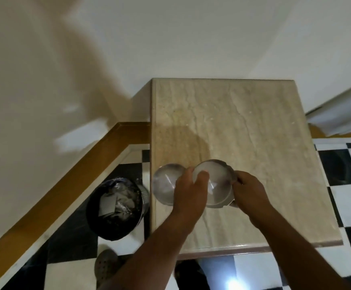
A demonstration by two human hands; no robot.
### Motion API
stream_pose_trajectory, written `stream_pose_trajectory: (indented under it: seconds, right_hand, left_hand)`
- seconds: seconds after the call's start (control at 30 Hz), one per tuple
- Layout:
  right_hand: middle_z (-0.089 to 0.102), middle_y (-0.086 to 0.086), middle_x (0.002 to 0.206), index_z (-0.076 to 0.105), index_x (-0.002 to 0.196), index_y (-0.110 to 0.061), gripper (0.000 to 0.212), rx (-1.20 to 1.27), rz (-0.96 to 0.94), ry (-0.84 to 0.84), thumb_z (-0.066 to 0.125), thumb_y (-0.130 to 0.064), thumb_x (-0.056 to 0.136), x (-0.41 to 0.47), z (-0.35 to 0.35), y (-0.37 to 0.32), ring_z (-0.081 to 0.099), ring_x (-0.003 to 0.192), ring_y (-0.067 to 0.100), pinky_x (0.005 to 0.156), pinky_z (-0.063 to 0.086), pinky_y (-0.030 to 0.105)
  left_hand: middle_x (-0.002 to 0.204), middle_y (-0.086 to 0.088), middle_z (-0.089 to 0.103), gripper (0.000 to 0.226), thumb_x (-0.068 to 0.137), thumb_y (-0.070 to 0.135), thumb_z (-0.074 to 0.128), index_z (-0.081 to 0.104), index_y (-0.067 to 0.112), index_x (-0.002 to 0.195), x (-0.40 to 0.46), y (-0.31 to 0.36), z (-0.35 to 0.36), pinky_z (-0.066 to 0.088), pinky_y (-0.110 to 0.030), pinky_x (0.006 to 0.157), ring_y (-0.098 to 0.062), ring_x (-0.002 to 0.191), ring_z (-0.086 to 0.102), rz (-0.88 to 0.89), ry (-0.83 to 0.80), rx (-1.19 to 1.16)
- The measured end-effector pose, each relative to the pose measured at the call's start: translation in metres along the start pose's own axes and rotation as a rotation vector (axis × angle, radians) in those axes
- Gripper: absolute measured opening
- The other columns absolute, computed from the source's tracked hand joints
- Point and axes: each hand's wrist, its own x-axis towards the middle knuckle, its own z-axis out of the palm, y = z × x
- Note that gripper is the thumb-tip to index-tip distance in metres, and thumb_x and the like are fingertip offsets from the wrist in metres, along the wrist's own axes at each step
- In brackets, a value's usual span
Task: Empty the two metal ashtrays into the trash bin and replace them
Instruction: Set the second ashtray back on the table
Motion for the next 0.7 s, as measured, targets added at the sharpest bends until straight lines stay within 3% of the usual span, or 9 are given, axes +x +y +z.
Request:
stream_pose_trajectory:
  seconds: [0.13,0.33,0.43,0.53,0.7]
  right_hand:
    - [0.070,0.007,0.091,0.067,0.095,-0.017,0.020,-0.008,0.022,0.002,0.048,-0.009,0.090,0.026,-0.012,0.026,0.068,0.086,0.029,0.078,0.061,0.053]
    - [0.069,0.021,0.107,0.065,0.111,0.001,0.028,-0.160,0.021,-0.084,0.046,-0.005,0.091,0.061,-0.006,0.043,0.067,0.096,0.036,0.085,0.058,0.049]
    - [0.070,0.020,0.105,0.066,0.110,0.002,0.028,-0.133,0.032,-0.102,0.048,-0.001,0.089,0.065,-0.007,0.050,0.067,0.092,0.033,0.071,0.058,0.035]
    - [0.071,0.018,0.101,0.067,0.106,0.001,0.028,-0.087,0.027,-0.109,0.049,0.000,0.085,0.067,-0.006,0.054,0.068,0.086,0.029,0.055,0.047,0.022]
    - [0.069,0.018,0.102,0.065,0.109,0.002,0.032,-0.014,0.039,-0.103,0.051,0.003,0.080,0.071,-0.006,0.059,0.067,0.086,0.027,0.052,0.044,0.019]
  left_hand:
    - [0.107,-0.008,0.068,0.040,0.075,0.043,0.044,0.063,0.026,0.105,0.015,-0.010,0.036,0.055,-0.050,0.091,-0.028,0.102,0.065,-0.011,0.003,0.025]
    - [0.105,0.001,0.073,0.043,0.070,0.036,0.058,0.067,0.029,0.111,0.032,-0.029,0.050,0.057,-0.040,0.088,-0.019,0.100,0.069,-0.022,-0.028,0.116]
    - [0.103,0.005,0.071,0.048,0.066,0.033,0.064,0.066,0.025,0.113,0.036,-0.035,0.055,0.054,-0.031,0.084,-0.016,0.098,0.068,0.007,-0.022,0.191]
    - [0.104,0.008,0.068,0.045,0.071,0.023,0.070,0.062,0.027,0.115,0.041,-0.042,0.058,0.051,-0.026,0.081,-0.010,0.098,0.066,0.032,-0.014,0.223]
    - [0.112,0.007,0.067,0.049,0.080,0.008,0.071,0.055,0.038,0.116,0.046,-0.050,0.059,0.047,-0.011,0.072,-0.003,0.099,0.064,0.035,-0.028,0.271]
